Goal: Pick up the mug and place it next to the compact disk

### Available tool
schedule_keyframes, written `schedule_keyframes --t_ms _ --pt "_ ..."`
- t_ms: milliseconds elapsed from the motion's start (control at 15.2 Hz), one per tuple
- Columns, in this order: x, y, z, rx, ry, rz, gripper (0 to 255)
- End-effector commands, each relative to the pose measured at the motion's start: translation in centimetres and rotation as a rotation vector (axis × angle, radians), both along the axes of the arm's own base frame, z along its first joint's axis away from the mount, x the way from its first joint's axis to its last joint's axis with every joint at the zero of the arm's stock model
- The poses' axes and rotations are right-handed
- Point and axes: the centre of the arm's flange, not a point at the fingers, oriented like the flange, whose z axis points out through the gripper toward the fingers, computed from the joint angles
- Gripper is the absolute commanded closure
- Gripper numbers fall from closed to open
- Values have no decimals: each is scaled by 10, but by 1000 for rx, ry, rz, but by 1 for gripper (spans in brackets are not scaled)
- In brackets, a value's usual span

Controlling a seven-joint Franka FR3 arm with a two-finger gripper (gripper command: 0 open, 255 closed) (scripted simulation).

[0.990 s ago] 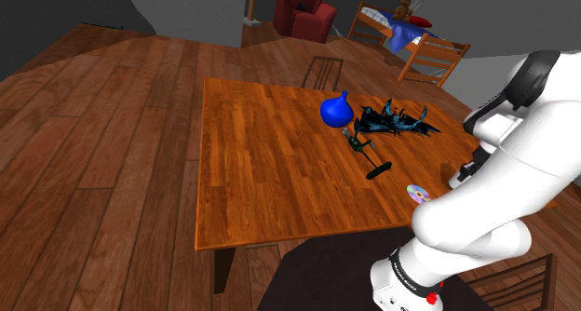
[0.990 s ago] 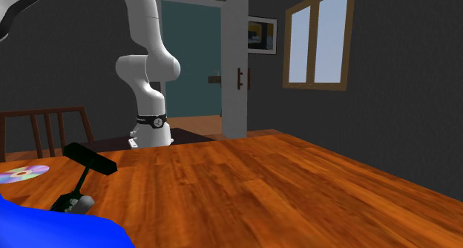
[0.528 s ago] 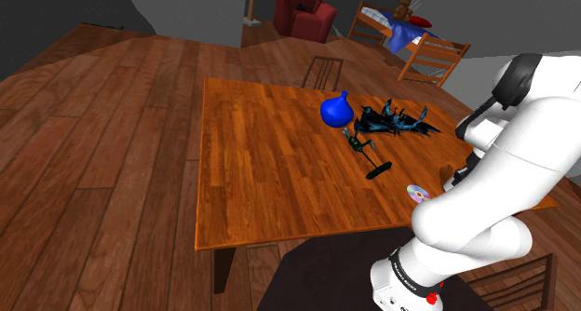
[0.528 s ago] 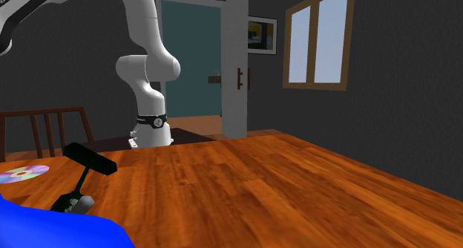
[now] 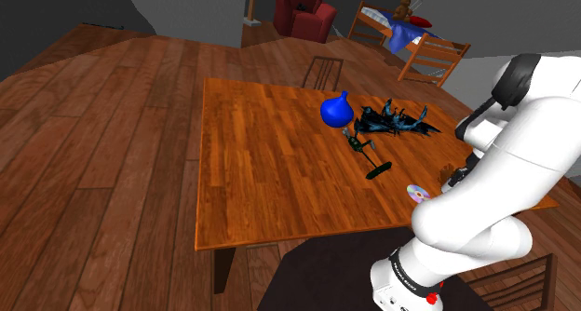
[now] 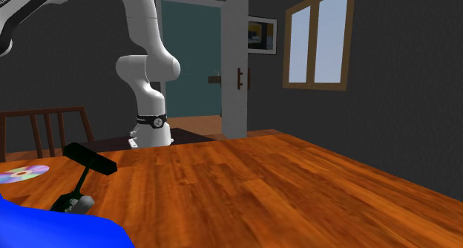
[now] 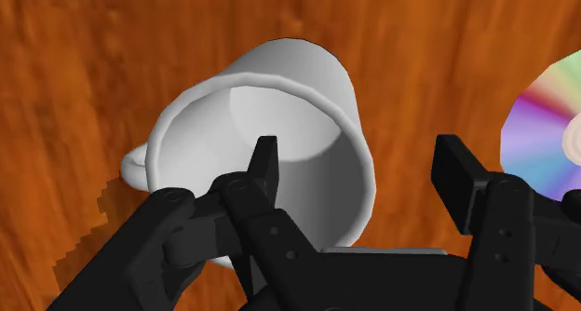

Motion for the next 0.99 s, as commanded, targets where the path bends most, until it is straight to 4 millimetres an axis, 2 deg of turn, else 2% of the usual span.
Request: schedule_keyframes --t_ms 0,198,462,924 --pt "0 0 0 0 0 0 0" --pt "0 0 0 0 0 0 0" --pt "2 3 50 0 0 0 0" --pt "2 3 50 0 0 0 0"
